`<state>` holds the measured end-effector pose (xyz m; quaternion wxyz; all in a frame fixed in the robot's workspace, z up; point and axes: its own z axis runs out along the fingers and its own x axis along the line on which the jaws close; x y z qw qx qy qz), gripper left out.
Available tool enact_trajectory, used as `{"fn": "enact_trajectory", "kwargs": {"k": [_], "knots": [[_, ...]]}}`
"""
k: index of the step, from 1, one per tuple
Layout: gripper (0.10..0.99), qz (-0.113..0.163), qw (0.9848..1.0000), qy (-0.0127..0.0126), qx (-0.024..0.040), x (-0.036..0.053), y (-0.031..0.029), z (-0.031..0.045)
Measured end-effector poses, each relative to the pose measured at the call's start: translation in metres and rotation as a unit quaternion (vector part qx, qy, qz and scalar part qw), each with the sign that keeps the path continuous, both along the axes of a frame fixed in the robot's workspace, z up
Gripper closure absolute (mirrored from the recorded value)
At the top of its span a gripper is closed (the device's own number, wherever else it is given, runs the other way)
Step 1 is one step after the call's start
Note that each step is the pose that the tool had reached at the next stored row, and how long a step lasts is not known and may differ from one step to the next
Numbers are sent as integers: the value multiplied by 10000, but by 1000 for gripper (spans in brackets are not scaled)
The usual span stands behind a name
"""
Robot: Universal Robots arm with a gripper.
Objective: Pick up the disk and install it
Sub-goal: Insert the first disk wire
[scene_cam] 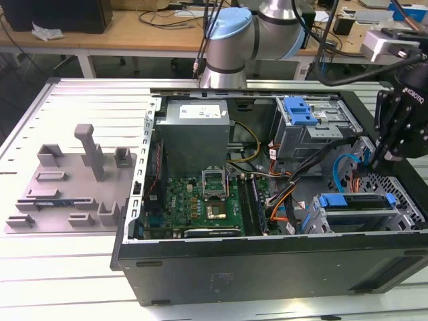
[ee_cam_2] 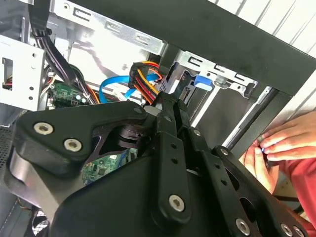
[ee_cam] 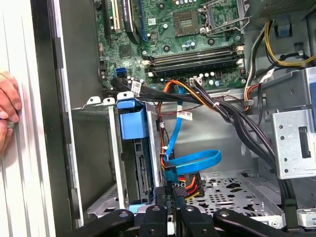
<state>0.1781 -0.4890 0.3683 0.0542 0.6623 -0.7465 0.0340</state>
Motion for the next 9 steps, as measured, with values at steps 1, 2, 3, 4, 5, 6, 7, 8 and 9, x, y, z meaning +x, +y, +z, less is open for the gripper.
{"fn": "enact_trajectory", "kwargs": {"k": [1, 2, 3, 4, 5, 6, 7, 8, 9], "knots": [[918, 12, 10000, -1, 31, -3, -19, 0], [918, 21, 10000, -2, 55, -5, -33, 0], [918, 34, 9999, -4, 104, -9, -65, -1], [918, 47, 9999, -6, 159, -13, -105, -2], [918, 56, 9998, -8, 192, -16, -131, -2], [918, 62, 9998, -8, 208, -17, -143, -4], [918, 86, 9997, -8, 248, -23, -177, -6], [918, 99, 9996, -8, 259, -26, -189, -10], [918, 107, 9996, -8, 265, -28, -195, -12]]}}
